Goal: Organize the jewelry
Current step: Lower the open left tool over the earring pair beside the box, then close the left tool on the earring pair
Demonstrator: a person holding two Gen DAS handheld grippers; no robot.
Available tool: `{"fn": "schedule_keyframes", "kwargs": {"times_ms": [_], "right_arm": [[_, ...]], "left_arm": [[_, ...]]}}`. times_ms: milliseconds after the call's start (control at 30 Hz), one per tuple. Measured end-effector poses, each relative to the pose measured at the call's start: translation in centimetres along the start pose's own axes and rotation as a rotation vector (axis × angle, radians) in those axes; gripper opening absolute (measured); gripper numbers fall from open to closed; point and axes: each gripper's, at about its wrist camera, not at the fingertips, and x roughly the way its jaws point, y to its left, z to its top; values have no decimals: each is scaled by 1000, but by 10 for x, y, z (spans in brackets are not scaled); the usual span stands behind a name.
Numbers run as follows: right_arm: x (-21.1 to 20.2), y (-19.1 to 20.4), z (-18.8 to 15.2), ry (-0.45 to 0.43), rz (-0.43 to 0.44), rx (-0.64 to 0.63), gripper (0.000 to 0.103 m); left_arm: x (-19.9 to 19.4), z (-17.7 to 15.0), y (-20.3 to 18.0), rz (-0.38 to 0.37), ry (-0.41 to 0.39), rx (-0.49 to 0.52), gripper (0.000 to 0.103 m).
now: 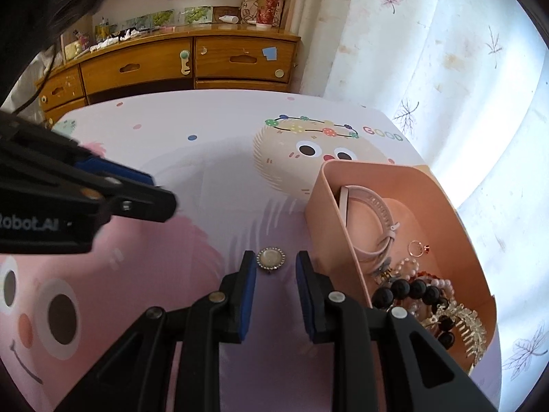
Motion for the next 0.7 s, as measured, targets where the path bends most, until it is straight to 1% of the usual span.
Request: {"fn": "schedule_keyframes", "kwargs": {"times_ms": [100,200,267,300,367,467,533,567,633,700], "right_arm": [[-6,5,0,-7,25,8,24],[-4,9,-1,21,36,49,24],[1,9,-3,48,18,106,24],[2,9,-4,51,-6,127,24],[5,9,-7,46,-40,172,24],[9,8,-8,42,-52,214,24],[12,5,-5,34,-59,230,32],[14,4,-3,32,-63,240,34],[19,1,1,34,-46,262,34],[20,2,3,33,-48,257,34]], "left_arm": [[-11,-7,7,16,-9,-43,22],[-19,-14,12,27,-12,-81,22],[-22,-17,14,37,-15,-95,22],[-24,-19,14,42,-17,-100,22],[-26,-22,15,51,-19,-108,22],[-27,-24,15,55,-13,-112,22],[-27,-26,12,61,-7,-106,22],[-27,-26,11,59,-7,-100,22],[-29,-27,8,59,-9,-93,22],[-32,-29,4,63,-12,-89,22]]}}
